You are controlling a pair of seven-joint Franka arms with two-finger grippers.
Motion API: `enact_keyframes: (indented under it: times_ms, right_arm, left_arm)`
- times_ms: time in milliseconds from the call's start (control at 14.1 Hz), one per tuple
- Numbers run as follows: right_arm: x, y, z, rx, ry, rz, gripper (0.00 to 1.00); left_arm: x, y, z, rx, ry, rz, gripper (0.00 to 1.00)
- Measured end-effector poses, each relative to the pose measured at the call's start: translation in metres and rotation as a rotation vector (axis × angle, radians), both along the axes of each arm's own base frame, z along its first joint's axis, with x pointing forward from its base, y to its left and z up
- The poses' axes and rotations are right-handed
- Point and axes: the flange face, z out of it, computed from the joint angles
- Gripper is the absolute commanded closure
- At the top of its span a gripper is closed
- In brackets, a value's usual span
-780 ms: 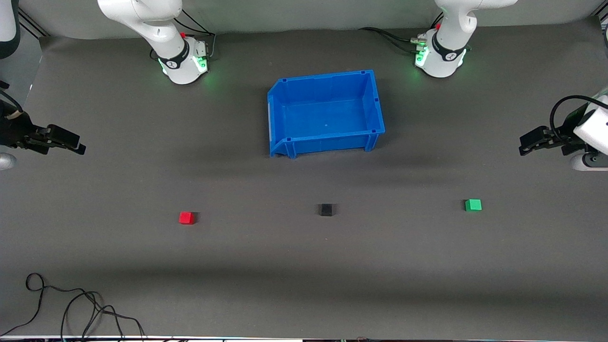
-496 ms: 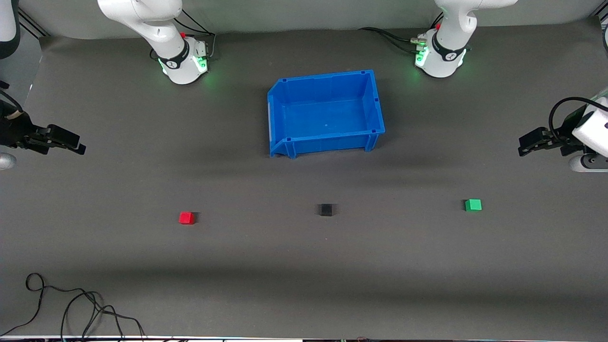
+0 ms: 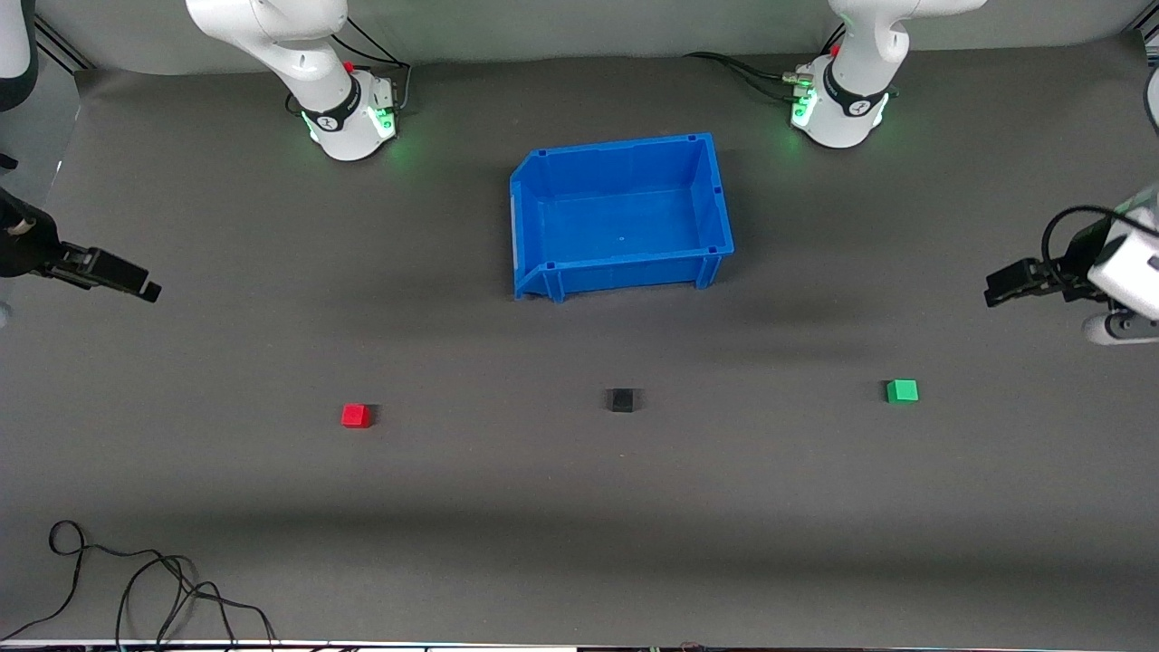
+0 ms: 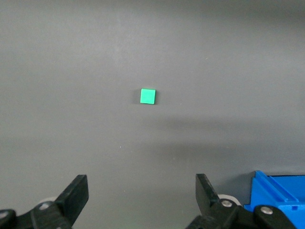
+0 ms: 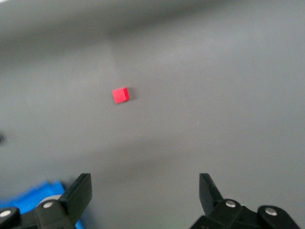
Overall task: Attach green and red cubes to black cube
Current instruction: 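Reach the right gripper to the red cube while the left gripper reaches the green cube, then close the right gripper on the red cube while the left gripper grasps the green cube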
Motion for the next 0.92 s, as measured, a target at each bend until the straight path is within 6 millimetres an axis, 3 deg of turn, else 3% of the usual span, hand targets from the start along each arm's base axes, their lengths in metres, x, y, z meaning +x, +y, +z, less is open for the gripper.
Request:
enact_keyframes:
  times_ms: [213, 426, 638, 922]
  right_arm:
    - [0.017, 0.016, -0.007, 0.05, 0.031, -0.369, 0.0]
    - [0.036, 0.027, -0.036, 0.107, 0.131, -0.734, 0.0]
    - [0.056, 0.035, -0.091, 0.157, 0.27, -0.884, 0.0]
    - [0.084, 0.03, -0.192, 0.22, 0.326, -0.984, 0.0]
  left_arm:
    - [0.009, 0.005, -0.05, 0.001, 0.014, 0.022, 0.01]
    - [0.008, 0.006, -0.109, 0.002, -0.002, 0.032, 0.01]
    - [0.012, 0.006, -0.167, 0.003, 0.002, 0.034, 0.08]
    - [0.03, 0.006, -0.254, 0.008, -0.007, -0.01, 0.12]
